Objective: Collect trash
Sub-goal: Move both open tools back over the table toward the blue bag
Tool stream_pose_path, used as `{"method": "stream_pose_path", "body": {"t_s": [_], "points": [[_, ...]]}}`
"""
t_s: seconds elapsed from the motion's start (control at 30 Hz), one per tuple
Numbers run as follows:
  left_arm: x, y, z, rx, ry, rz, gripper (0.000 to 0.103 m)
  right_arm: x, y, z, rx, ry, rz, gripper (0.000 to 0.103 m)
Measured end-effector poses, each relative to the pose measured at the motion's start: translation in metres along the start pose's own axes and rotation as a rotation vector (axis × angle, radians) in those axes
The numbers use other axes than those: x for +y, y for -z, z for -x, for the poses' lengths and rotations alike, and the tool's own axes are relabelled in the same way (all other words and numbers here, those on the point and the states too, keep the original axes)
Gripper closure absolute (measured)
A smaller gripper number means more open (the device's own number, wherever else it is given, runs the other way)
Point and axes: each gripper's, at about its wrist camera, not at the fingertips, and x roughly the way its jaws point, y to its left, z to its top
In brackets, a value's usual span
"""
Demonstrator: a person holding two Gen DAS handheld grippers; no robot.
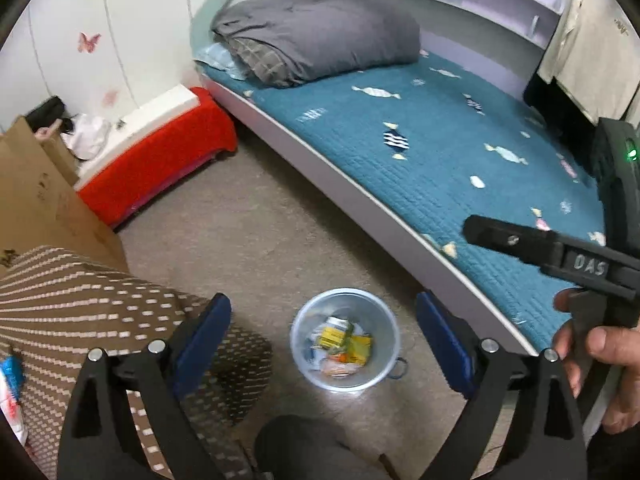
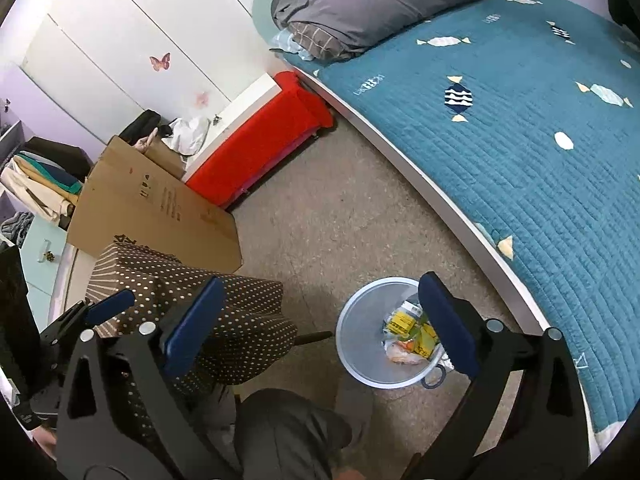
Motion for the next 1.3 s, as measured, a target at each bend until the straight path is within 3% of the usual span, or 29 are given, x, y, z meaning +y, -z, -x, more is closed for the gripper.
{"method": "stream_pose_path", "body": {"t_s": [0.8,1.13,1.3], "points": [[0.051,0.033,0.144,-0.27,-0.077,0.11,0.01,0.122,0.01,0.044,-0.051,-0.059,0.224,0.006],[0.103,0.071,0.191,-0.345,-0.106,0.234,0.009,0.198,0.026,0.048,-0.04,-0.071,0.401,0.006],[0.133,0.096,0.211,-0.372,-0.171,0.296,0.009,0.243,0.039,0.046,-0.033,-0.089,0.512,0.006]]}}
